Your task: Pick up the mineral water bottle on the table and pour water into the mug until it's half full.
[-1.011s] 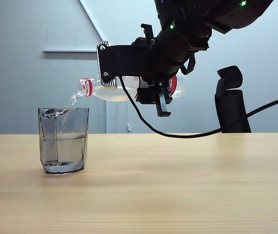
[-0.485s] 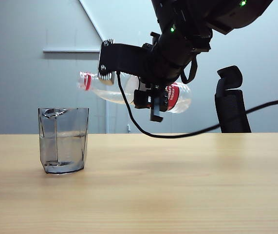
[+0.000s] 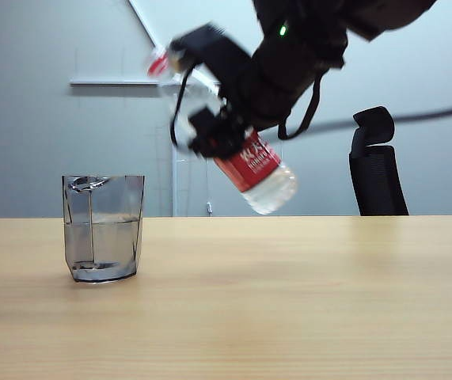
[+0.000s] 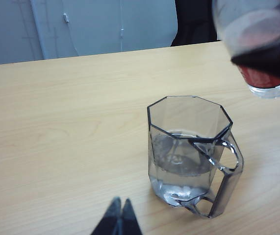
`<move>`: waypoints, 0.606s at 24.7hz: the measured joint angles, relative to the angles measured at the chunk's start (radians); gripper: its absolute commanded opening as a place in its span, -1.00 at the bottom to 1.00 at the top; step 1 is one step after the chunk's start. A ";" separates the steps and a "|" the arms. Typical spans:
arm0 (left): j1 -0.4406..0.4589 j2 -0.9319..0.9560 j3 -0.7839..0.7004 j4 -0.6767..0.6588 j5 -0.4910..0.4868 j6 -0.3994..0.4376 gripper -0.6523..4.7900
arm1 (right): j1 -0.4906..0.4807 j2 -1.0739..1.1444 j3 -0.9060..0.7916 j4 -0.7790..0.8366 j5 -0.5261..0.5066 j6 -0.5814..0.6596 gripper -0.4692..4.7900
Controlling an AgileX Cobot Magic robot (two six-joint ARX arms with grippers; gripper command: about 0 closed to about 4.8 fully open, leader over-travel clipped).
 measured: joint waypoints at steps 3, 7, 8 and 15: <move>0.000 0.000 0.000 0.000 0.000 0.000 -0.77 | -0.006 -0.038 0.001 0.004 -0.037 0.202 0.20; 0.000 0.000 0.000 0.000 0.000 0.000 -0.77 | -0.006 -0.069 -0.007 0.018 -0.075 0.355 0.16; 0.000 0.000 0.000 0.000 0.000 0.000 -0.77 | -0.006 -0.089 -0.040 0.057 -0.081 0.401 0.16; 0.000 0.000 0.000 -0.001 0.000 0.000 -0.77 | -0.044 -0.156 -0.289 0.286 -0.103 0.585 0.13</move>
